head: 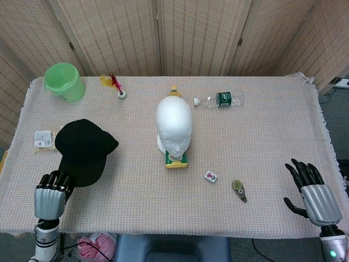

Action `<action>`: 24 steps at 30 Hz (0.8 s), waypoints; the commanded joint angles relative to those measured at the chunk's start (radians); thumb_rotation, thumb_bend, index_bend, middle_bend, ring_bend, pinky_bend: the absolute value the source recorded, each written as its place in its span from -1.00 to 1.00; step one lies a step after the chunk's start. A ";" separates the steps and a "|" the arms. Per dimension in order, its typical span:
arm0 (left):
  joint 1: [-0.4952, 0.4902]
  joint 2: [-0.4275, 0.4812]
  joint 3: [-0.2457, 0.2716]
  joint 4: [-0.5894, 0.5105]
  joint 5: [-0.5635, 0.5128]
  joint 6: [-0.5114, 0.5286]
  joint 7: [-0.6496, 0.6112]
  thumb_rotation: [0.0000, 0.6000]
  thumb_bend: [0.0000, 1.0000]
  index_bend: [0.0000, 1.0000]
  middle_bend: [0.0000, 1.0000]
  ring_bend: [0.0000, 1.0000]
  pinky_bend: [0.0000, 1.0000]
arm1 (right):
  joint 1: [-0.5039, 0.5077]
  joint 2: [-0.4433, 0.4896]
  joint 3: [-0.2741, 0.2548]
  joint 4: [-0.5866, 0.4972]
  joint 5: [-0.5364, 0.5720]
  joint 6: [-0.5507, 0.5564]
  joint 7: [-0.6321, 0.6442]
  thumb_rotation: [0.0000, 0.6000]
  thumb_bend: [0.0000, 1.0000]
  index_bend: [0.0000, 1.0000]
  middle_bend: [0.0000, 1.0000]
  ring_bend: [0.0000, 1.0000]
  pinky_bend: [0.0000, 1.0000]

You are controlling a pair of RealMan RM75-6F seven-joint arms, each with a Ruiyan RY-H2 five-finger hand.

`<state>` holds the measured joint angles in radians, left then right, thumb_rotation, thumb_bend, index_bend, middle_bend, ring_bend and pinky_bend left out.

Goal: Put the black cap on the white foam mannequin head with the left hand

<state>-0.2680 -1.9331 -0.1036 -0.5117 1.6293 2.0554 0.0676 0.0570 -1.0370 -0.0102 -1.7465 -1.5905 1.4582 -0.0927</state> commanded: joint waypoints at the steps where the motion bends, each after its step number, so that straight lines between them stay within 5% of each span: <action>1: -0.001 0.019 -0.009 -0.026 -0.007 0.004 0.010 1.00 0.02 0.31 0.32 0.09 0.40 | 0.001 -0.001 0.000 0.000 0.002 -0.002 -0.002 1.00 -0.58 -1.00 -1.00 -1.00 -1.00; 12: -0.049 0.160 -0.053 -0.244 0.014 0.034 0.130 1.00 0.02 0.30 0.32 0.09 0.40 | -0.002 0.004 0.002 -0.002 0.001 0.005 0.005 1.00 -0.58 -1.00 -1.00 -1.00 -1.00; 24: -0.125 0.307 -0.065 -0.530 0.101 -0.045 0.342 1.00 0.02 0.30 0.32 0.09 0.40 | -0.006 0.014 0.009 -0.003 0.002 0.020 0.024 1.00 -0.58 -1.00 -1.00 -1.00 -1.00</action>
<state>-0.3716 -1.6555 -0.1617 -0.9990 1.7118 2.0382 0.3708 0.0506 -1.0230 -0.0014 -1.7499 -1.5885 1.4786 -0.0682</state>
